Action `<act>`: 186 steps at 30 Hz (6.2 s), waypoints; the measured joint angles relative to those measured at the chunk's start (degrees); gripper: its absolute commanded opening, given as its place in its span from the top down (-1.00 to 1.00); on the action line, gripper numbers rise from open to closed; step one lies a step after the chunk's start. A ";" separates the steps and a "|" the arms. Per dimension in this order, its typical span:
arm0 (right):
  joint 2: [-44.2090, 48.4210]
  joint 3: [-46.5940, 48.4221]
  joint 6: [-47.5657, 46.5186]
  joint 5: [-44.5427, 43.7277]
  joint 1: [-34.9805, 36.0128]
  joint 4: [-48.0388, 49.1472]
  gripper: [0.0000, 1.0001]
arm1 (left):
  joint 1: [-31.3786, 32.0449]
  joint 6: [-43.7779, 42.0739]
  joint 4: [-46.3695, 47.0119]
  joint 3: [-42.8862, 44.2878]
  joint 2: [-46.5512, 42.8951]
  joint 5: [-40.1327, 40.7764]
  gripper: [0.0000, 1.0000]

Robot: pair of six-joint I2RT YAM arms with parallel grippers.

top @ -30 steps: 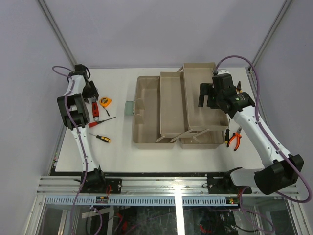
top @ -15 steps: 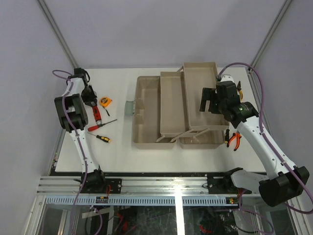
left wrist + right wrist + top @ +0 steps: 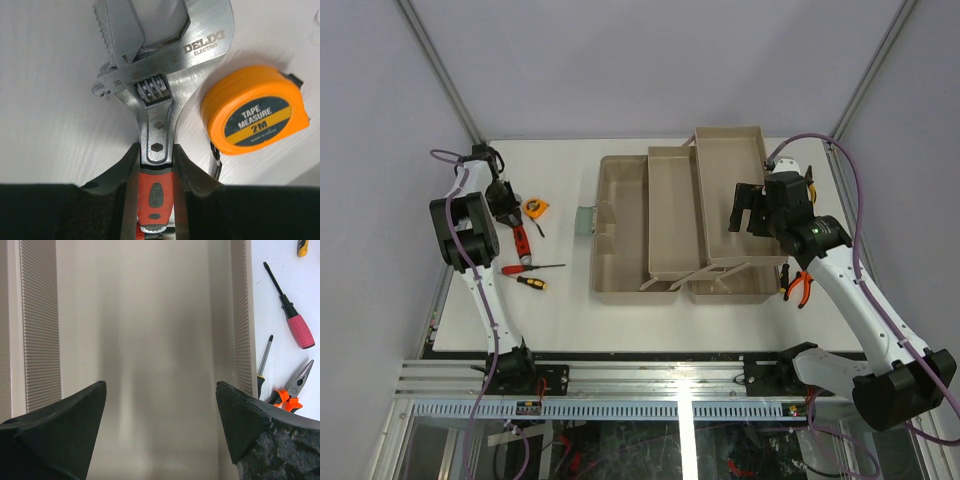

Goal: Pack the tool kit

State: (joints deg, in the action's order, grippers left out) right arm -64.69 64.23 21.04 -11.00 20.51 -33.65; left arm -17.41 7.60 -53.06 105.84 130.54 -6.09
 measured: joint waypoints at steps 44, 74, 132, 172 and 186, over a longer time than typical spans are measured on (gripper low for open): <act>0.22 -0.55 0.72 -0.44 0.00 1.25 -0.98 | 20.35 8.22 -6.67 14.05 -18.23 -18.32 1.00; 5.68 -0.57 2.58 -3.45 0.00 -2.56 -0.98 | 41.38 25.66 11.02 -11.80 -20.83 -11.56 1.00; 19.21 -2.23 6.47 -12.66 -0.07 -13.49 -0.99 | 46.82 24.48 11.54 -12.15 -10.73 4.98 -0.19; -59.82 66.16 -8.92 4.20 -35.06 -16.26 -0.71 | 16.28 18.34 9.27 -22.14 -43.17 6.86 -0.18; -75.14 72.83 -9.31 6.12 -35.80 -19.63 -0.52 | 16.26 16.63 9.35 -28.00 -44.46 3.48 -0.18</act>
State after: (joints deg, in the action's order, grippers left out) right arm -139.83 137.05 11.73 -4.89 -15.29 -53.28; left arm -1.15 24.23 -43.70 77.84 86.08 -2.61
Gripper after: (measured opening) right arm 0.788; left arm 0.590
